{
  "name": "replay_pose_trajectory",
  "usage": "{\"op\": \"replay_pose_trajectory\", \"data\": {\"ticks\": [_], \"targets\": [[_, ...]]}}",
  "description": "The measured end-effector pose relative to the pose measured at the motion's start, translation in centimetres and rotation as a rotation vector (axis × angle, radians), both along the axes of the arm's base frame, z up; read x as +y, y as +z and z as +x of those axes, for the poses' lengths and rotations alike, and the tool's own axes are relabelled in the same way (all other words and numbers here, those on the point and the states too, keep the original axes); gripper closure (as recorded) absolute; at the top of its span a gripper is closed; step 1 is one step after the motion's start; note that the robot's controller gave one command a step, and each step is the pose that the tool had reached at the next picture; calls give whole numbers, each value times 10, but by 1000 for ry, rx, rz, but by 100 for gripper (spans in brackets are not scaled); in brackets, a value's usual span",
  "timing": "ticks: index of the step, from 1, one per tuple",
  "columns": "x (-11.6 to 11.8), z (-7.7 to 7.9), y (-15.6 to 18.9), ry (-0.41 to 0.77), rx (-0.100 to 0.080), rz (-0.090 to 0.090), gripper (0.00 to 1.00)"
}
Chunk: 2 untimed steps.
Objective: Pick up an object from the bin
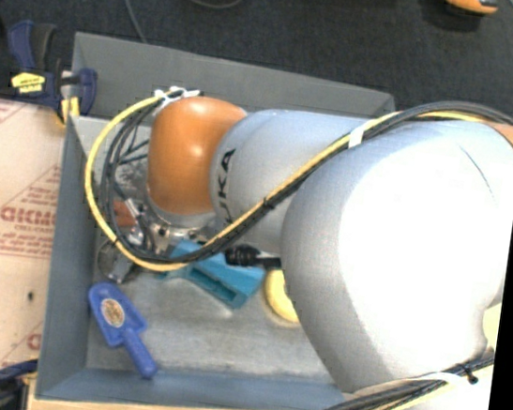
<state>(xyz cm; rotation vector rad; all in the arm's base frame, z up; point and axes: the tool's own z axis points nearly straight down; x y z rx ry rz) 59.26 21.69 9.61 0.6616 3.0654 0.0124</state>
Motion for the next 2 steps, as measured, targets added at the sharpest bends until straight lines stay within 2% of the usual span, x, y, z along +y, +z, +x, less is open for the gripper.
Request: {"op": "replay_pose_trajectory", "data": {"ticks": [1, 2], "targets": [[-1, -10, 15, -8, 5, -1, 100], [1, -8, 63, -2, 3, -1, 100]]}}
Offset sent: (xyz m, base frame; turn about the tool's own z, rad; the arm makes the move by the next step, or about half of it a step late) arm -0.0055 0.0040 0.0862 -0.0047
